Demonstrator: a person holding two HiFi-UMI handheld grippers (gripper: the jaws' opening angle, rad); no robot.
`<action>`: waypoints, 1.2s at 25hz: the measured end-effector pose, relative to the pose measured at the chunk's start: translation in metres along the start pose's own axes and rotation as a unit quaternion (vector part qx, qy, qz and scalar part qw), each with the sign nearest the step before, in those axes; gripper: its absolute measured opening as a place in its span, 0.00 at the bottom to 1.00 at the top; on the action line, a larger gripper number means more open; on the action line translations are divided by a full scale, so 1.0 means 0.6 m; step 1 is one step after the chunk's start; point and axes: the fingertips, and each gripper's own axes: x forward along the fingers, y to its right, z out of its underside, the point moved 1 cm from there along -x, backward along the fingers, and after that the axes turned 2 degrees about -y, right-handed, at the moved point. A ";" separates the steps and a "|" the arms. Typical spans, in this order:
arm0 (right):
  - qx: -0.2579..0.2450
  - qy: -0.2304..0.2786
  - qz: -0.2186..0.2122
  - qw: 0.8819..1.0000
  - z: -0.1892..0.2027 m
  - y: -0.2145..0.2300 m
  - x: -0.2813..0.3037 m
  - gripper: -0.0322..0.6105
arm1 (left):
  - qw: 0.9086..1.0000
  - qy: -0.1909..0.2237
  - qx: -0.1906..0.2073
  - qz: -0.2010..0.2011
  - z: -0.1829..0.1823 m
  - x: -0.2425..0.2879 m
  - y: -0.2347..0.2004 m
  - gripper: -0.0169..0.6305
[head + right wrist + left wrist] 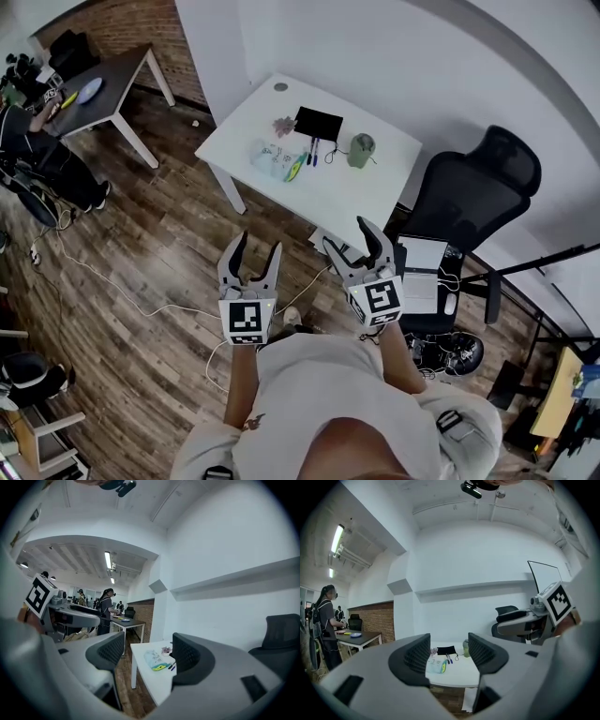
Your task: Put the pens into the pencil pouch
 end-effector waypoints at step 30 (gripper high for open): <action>0.005 -0.011 0.020 1.000 -0.002 0.090 0.270 0.55 | 1.000 0.003 0.015 0.012 -0.002 0.244 -0.176 0.41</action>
